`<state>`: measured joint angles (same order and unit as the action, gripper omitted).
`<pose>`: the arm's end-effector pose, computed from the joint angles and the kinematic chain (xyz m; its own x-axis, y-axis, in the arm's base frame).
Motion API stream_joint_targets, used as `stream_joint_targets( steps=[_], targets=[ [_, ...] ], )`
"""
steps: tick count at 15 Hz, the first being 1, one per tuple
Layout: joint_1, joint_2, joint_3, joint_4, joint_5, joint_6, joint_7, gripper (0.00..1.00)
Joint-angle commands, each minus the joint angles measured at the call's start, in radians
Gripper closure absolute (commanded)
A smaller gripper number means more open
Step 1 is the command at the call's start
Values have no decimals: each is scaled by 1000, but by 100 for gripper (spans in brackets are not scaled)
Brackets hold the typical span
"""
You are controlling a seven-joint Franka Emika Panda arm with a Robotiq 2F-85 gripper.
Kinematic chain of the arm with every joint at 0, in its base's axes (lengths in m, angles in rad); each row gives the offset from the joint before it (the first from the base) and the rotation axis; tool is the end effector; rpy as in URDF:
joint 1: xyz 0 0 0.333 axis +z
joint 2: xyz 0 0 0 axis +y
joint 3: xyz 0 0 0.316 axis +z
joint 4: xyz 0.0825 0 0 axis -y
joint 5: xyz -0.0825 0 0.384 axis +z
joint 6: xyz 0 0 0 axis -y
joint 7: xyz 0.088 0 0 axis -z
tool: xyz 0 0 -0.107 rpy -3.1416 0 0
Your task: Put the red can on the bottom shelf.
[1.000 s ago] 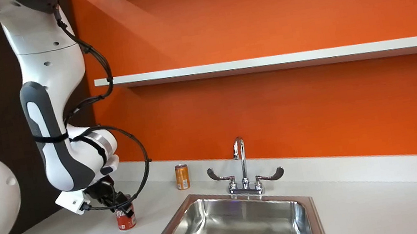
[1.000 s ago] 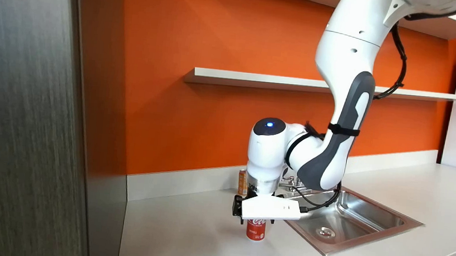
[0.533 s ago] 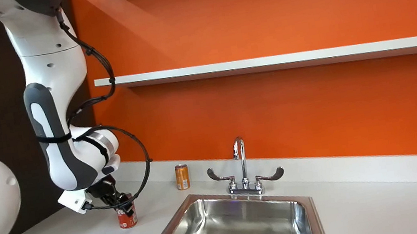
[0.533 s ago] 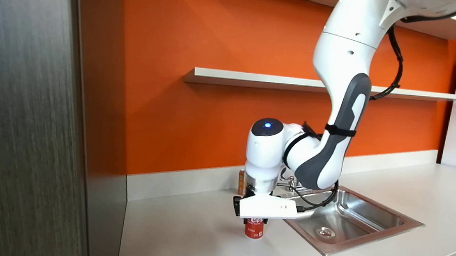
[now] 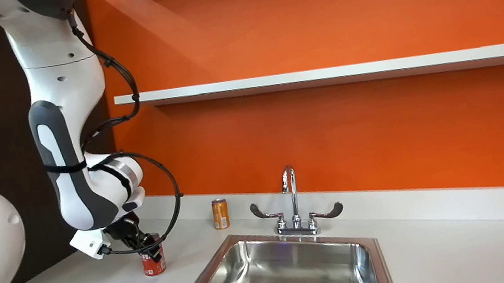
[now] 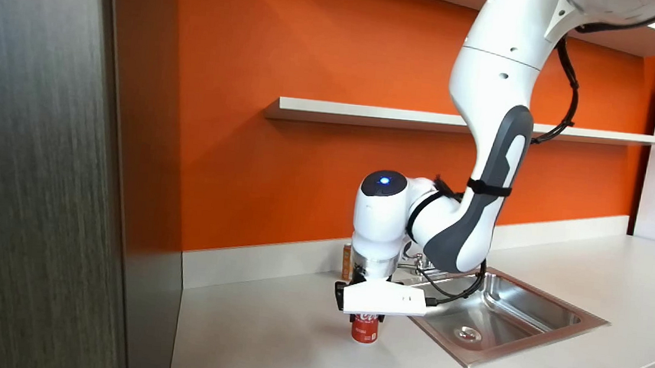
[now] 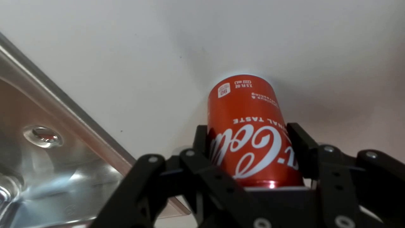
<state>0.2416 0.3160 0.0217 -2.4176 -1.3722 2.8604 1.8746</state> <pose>0.4350 0.1735 0.1759 0.8698 -0.2561 0.4217 -0.3041 -0.9514 0.0492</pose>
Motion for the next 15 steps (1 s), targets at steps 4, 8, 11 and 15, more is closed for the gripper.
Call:
stream_joint_targets(
  steps=[4,8,11,15],
  targets=[
    [-18,-87,36,-88,149,-2,-185,61],
    [-38,-155,78,-150,360,-16,-402,61],
    [-50,-221,114,-189,573,-38,-618,61],
    [-31,-323,143,-202,880,-120,-913,61]
  ],
)
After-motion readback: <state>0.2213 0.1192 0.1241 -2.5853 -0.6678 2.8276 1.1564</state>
